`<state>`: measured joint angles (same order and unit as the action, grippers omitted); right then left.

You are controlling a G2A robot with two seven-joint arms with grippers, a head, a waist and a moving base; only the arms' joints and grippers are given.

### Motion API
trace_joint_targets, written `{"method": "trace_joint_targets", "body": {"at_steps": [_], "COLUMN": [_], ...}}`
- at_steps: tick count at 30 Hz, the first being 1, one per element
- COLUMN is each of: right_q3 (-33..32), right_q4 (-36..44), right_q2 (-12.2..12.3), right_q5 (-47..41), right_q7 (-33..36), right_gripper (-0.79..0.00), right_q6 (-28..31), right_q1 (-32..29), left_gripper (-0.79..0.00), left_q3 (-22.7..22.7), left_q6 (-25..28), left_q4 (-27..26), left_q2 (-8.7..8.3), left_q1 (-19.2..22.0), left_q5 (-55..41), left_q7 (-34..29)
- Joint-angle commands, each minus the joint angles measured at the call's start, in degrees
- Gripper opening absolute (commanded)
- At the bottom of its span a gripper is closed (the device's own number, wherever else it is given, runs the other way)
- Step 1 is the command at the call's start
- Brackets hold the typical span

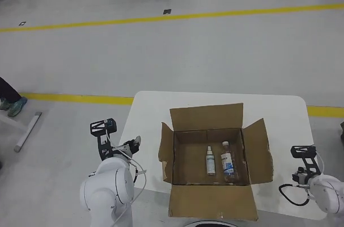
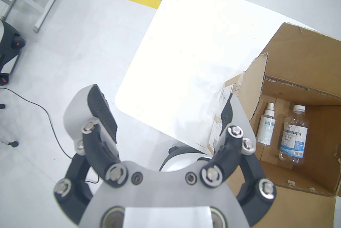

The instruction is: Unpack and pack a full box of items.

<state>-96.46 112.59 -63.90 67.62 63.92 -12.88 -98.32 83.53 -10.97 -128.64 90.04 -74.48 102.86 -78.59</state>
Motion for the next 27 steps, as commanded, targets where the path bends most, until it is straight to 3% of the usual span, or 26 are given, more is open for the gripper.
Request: {"method": "trace_joint_targets", "body": {"at_steps": [1, 11, 14, 21, 27], "right_q3": [0.0, 0.2, 0.2, -6.5, -8.3], "right_q4": [0.0, -0.3, -0.6, -2.7, -6.2], "right_q2": [0.0, -0.1, 0.1, 1.2, 2.3], "right_q5": [0.0, -0.4, -1.1, -5.9, -0.4], "right_q7": [0.0, -1.9, -2.4, 5.3, 10.2], "right_gripper": [-0.785, -0.785, -0.785, -0.785, -0.785], "right_q6": [0.0, 0.7, 4.3, 14.9, 21.6], "right_q1": [0.0, -0.1, 0.3, 3.3, 6.0], "left_gripper": [0.000, 0.000, 0.000, 0.000, 0.000], "left_q3": [0.0, 0.0, 0.0, 0.0, 0.0], "left_q6": [0.0, 0.0, 0.0, 0.0, 0.0], "left_q4": [0.0, 0.0, 0.0, 0.0, 0.0], "left_q2": [0.00, 0.00, 0.00, 0.00, 0.00], "left_q1": [0.0, 0.0, 0.0, 0.0, 0.0], "left_q5": [0.0, 0.0, 0.0, 0.0, 0.0], "left_q7": [0.0, 0.0, 0.0, 0.0, 0.0]}}
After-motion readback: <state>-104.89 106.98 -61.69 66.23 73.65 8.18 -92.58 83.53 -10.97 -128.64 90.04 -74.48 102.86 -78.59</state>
